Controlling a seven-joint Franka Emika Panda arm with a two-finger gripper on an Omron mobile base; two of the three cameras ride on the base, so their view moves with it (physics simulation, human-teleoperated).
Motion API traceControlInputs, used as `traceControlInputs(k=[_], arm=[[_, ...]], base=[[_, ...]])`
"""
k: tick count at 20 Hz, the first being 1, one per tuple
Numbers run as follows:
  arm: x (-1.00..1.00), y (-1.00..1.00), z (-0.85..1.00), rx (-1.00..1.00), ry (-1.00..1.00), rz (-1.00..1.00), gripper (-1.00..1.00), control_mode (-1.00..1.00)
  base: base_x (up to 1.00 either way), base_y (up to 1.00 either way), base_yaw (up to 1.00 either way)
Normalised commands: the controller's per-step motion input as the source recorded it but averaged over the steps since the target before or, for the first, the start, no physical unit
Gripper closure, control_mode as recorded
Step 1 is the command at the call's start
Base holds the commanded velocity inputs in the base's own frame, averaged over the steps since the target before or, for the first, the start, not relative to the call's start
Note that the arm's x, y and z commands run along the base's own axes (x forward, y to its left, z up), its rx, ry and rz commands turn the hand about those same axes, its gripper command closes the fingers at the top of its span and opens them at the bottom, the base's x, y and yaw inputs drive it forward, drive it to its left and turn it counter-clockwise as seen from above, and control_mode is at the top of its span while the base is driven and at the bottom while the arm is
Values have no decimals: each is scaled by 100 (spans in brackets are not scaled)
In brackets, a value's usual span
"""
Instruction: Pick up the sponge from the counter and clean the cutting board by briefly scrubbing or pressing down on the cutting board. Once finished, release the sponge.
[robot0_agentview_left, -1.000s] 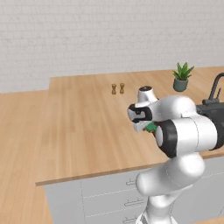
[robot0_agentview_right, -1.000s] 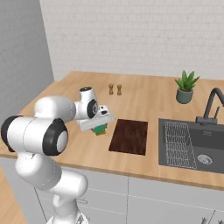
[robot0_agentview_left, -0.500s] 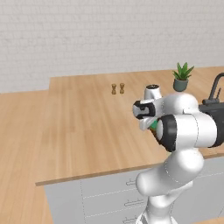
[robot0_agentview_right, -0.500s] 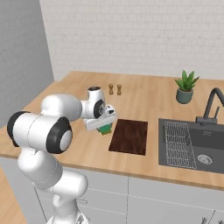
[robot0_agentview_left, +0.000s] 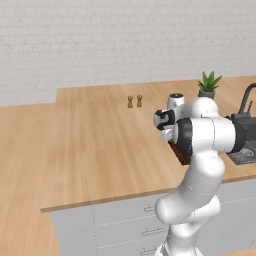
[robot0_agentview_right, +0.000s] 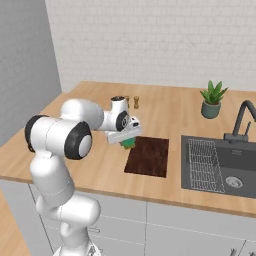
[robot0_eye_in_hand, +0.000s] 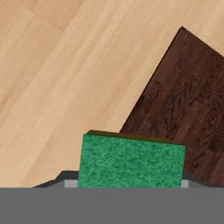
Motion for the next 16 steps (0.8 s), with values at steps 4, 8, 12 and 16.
traceControlInputs(k=[4,8,12,16], arm=[[46,-16,-5,4,0,0,100,-100],[42,-14,-15,2,0,0,100,-100],[38,-21,-31,6,0,0,100,-100],[40,-1,-42,0,0,0,100,-100]], base=[[0,0,0],[0,0,0],[0,0,0],[0,0,0]])
